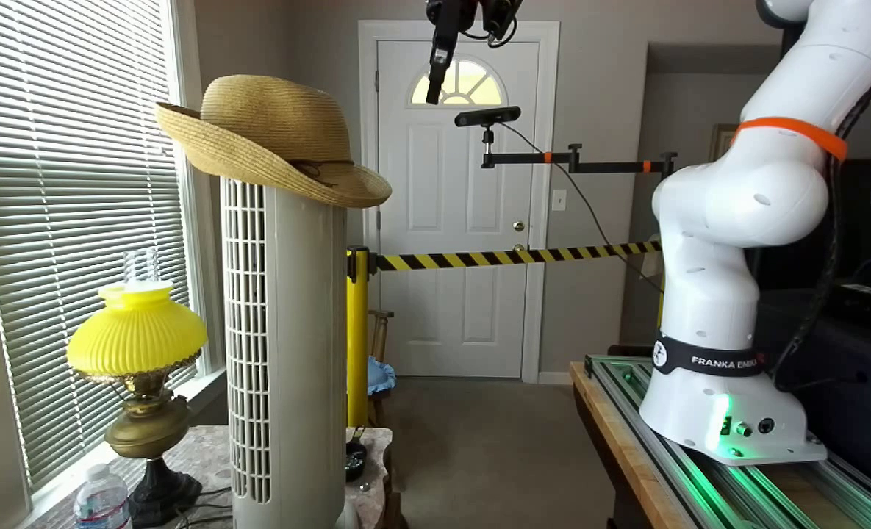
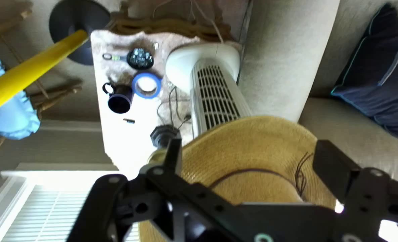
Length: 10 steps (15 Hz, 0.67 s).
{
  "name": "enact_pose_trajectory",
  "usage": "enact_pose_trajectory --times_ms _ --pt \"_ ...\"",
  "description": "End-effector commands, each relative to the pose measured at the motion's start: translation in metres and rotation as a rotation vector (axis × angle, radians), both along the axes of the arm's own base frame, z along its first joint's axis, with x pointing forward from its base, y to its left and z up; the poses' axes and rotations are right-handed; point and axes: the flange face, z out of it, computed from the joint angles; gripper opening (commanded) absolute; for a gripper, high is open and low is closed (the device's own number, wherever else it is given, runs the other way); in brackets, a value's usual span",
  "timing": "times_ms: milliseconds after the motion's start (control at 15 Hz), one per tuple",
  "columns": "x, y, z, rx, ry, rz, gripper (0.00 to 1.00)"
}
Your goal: Pick up the hat and put it on the sofa
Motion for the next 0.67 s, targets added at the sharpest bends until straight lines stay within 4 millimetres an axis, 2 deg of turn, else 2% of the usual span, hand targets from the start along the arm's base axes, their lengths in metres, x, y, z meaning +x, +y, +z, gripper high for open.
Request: enact_pose_trajectory --times_ms 0,333,600 --pt "-0.001 0.002 0.030 -0.004 -0.197 -0.053 1.00" --pt "0.006 -0.007 0.057 0.018 -0.312 -0.097 1.00" --pt "0.017 -0.008 0.058 0.085 -0.335 -0.053 1.00"
